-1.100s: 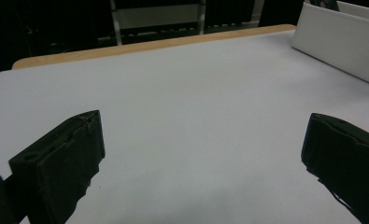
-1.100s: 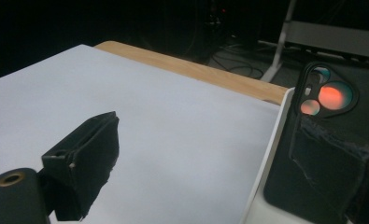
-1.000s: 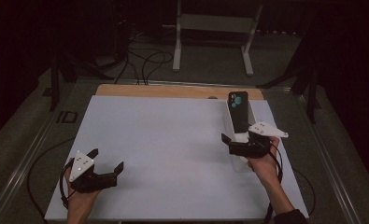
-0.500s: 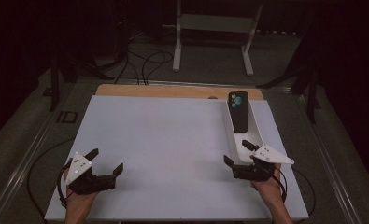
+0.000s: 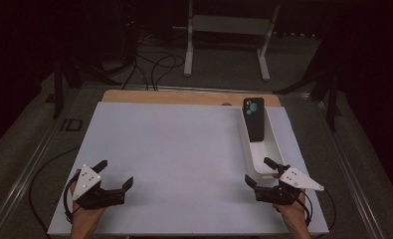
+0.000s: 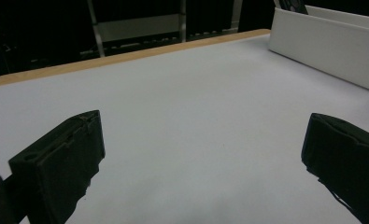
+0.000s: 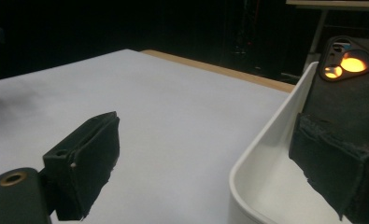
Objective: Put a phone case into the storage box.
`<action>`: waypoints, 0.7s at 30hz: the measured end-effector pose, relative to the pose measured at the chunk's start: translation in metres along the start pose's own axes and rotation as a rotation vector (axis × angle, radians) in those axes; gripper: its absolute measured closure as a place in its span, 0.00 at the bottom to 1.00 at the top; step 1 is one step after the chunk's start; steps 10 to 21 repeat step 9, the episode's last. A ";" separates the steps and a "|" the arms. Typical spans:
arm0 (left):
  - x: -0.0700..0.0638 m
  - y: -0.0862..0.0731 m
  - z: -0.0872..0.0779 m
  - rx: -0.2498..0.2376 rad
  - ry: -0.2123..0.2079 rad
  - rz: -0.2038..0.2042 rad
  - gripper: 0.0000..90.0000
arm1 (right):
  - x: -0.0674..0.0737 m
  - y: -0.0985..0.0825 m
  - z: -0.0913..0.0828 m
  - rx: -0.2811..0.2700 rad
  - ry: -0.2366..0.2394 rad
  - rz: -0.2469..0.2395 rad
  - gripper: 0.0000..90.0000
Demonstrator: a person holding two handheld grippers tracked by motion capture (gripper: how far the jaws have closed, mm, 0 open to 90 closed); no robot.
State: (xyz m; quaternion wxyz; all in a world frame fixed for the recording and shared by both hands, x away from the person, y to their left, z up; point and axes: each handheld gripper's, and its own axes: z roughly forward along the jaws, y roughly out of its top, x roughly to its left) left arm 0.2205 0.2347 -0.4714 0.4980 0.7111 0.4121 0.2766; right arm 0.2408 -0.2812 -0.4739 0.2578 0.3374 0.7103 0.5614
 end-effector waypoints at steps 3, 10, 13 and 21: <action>0.000 -0.001 0.001 0.004 0.001 0.000 0.00 | -0.001 -0.002 0.000 0.002 0.004 0.002 0.10; 0.000 -0.002 0.003 0.013 0.010 -0.006 0.00 | -0.003 -0.003 0.001 0.003 0.006 0.012 0.10; 0.000 -0.002 0.003 0.013 0.010 -0.006 0.00 | -0.003 -0.003 0.001 0.003 0.006 0.012 0.10; 0.000 -0.002 0.003 0.013 0.010 -0.006 0.00 | -0.003 -0.003 0.001 0.003 0.006 0.012 0.10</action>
